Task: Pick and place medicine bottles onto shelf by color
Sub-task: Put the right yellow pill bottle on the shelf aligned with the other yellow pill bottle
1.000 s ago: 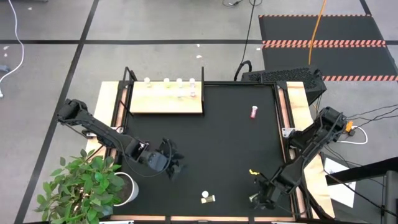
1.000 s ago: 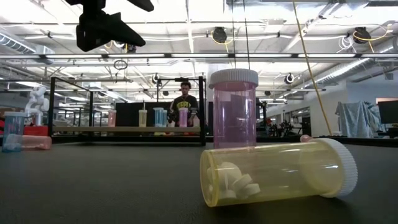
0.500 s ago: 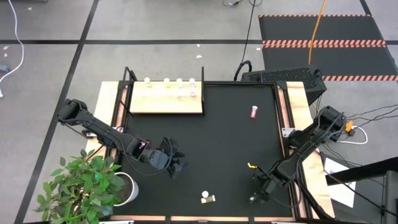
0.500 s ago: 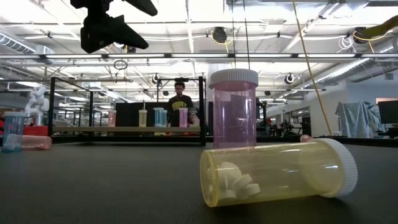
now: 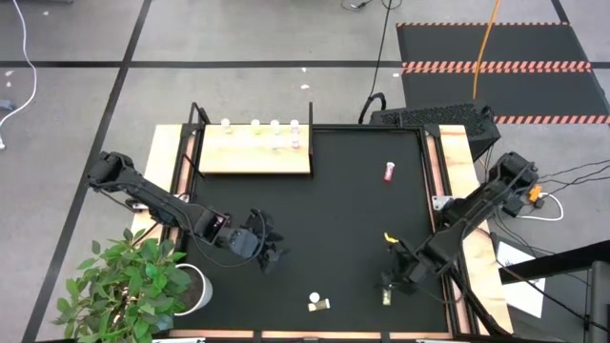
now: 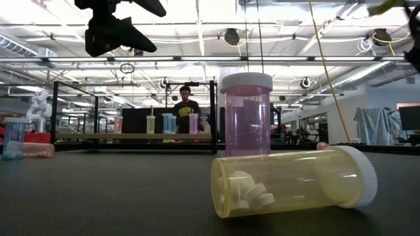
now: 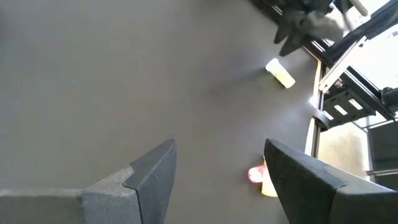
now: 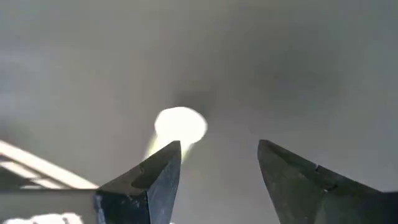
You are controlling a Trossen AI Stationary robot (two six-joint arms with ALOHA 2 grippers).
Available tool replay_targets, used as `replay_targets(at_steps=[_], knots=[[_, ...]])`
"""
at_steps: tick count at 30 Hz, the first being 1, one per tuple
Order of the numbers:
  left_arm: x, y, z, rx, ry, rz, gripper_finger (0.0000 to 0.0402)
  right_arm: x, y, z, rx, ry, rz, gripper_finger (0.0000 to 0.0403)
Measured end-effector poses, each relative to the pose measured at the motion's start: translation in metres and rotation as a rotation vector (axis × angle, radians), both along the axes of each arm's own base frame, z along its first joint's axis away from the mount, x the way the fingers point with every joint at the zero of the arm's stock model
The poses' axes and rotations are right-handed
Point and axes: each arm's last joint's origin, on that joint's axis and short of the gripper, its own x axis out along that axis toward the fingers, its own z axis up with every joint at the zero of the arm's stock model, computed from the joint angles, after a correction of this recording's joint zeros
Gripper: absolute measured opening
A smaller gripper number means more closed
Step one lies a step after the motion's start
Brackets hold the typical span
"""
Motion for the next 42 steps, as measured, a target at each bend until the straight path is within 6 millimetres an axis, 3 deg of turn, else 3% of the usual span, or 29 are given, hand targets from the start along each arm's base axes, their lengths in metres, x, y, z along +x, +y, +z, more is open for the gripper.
replay_targets(at_steps=[3,7,10,28,32,37,42], knots=[[-0.001,-0.002,0.0,-0.006,0.001,-0.003,0.0243,-0.005,0.015,0.004,0.055,-0.071,-0.106,0.0208],[-0.001,-0.002,0.0,0.0,0.001,-0.006,0.0243,-0.007,0.028,-0.005,0.083,-0.041,-0.095,0.0208],[-0.001,-0.001,0.0,0.012,-0.001,0.0,0.0243,-0.004,0.025,-0.013,0.045,0.001,-0.107,0.0208],[0.003,0.009,0.0,0.058,0.003,-0.002,0.0243,0.016,0.013,-0.015,0.03,-0.048,-0.147,0.0208],[0.002,0.007,0.0,0.055,0.003,-0.007,0.0243,0.022,0.021,-0.018,0.099,-0.079,-0.133,0.0208],[0.0,0.001,0.0,0.049,0.003,-0.027,0.0243,0.014,0.038,-0.018,0.136,-0.066,-0.126,0.0208],[-0.001,-0.002,0.0,0.048,0.004,-0.038,0.0243,0.011,0.039,-0.018,0.136,-0.06,-0.121,0.0208]])
